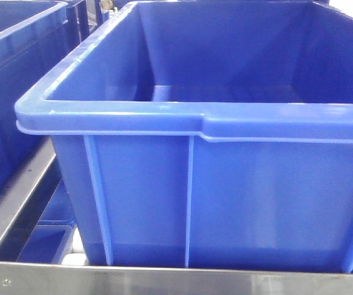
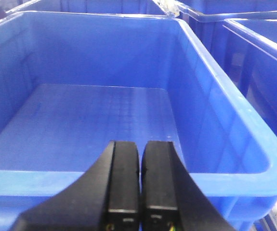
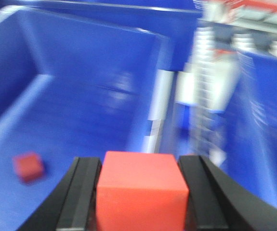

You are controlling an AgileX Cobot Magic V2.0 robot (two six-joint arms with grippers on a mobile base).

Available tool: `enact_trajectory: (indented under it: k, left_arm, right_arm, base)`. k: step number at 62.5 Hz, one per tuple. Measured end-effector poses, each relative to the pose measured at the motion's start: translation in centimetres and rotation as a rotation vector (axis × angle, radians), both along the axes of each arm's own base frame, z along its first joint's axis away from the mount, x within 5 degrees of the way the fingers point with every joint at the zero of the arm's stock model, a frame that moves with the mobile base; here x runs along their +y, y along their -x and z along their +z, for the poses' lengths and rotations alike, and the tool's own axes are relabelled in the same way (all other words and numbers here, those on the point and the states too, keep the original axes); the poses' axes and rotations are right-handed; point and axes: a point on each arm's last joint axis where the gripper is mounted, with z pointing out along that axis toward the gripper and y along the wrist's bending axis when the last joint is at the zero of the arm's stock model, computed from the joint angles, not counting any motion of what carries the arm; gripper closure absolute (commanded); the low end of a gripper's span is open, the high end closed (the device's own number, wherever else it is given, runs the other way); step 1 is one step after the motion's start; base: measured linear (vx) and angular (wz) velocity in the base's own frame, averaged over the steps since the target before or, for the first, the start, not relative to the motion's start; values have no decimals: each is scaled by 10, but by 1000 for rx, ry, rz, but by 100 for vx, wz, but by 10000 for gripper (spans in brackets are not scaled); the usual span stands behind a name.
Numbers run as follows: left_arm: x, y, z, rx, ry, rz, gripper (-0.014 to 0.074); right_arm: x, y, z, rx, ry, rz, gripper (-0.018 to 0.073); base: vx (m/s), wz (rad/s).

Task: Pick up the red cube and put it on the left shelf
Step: 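Position the base facing the blue crate on the shelf, then lower the right gripper into the blue crate with the red cube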

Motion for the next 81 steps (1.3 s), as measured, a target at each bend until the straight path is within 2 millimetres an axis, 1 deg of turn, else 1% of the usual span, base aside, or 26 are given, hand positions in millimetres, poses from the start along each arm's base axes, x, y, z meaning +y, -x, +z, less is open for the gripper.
enact_trajectory:
  k: [4,8,13,16,23,28,32,39,59,74,81]
  left_arm:
    - [0,0,0,0,0,0,495]
    - [0,0,0,0,0,0,495]
    - [0,0,0,-2,0,0,495]
    - [0,0,0,-4,0,0,495]
    - [0,0,0,-3,0,0,496]
    - [0,0,0,-4,0,0,495]
    - [0,0,0,-4,0,0,496]
    - [0,0,0,-5,1,1,495]
    - [0,0,1,-7,1,1,495]
    - [0,0,1,-7,1,1,496]
    - [0,0,1,-9,1,1,496]
  right_arm:
    - [15,-24,6,84,27,43,399]
    - [31,-43,7,164,58,81,399]
    - [54,-69,2,274,108,125,399]
    - [65,-80,-3,325,133,143,399]
    - [91,-105,-19,454,190,169,399]
    - [102,-118,-35,534,219,171,399]
    - [109,-130,-53,606,243,167,399]
    - [119,-143,-78,696,273,165,399]
    - [134,-165,-130,844,342,157,399]
    - [142,-177,-157,880,361,164,399]
    - [144,-180,-164,891,366,165,398]
  base:
    - [0,0]
    - [0,0]
    - [0,0]
    - [0,0]
    - [0,0]
    - [0,0]
    - [0,0]
    - [0,0]
    - [1,5]
    - [0,0]
    - [0,0]
